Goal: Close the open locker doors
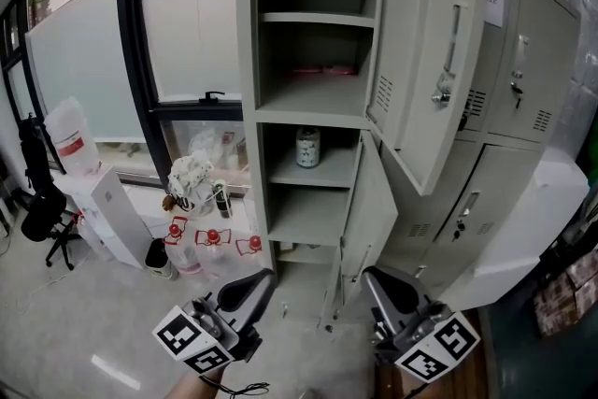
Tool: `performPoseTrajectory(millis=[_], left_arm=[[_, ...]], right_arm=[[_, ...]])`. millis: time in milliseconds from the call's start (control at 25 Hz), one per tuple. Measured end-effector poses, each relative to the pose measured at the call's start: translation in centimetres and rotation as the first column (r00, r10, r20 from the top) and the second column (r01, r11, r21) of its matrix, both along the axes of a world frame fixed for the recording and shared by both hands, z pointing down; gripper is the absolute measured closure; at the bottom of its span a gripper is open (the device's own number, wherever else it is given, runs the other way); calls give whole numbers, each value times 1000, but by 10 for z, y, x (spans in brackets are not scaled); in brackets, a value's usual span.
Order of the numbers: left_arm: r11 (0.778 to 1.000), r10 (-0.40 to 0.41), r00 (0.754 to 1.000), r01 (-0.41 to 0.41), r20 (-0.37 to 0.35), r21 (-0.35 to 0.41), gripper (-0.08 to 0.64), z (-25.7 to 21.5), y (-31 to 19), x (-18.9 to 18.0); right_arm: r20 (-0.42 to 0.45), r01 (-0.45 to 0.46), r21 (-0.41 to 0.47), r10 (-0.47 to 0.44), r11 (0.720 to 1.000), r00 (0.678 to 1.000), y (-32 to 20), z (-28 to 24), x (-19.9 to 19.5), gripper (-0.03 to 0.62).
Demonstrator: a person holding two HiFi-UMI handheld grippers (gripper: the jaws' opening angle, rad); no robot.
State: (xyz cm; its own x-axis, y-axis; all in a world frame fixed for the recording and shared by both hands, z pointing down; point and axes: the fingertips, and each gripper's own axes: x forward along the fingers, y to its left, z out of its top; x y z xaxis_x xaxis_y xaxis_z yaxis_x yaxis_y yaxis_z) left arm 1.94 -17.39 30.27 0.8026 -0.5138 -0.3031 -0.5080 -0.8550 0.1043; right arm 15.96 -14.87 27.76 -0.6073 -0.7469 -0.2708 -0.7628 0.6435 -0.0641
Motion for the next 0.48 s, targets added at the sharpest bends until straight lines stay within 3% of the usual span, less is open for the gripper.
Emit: performPoseTrajectory(millis=[480], left_arm=[[997, -2, 1000, 0, 28, 72, 551, -28, -19, 35]], right_arm=[[-13, 15, 100, -13, 995, 1000, -11, -37, 24, 578]])
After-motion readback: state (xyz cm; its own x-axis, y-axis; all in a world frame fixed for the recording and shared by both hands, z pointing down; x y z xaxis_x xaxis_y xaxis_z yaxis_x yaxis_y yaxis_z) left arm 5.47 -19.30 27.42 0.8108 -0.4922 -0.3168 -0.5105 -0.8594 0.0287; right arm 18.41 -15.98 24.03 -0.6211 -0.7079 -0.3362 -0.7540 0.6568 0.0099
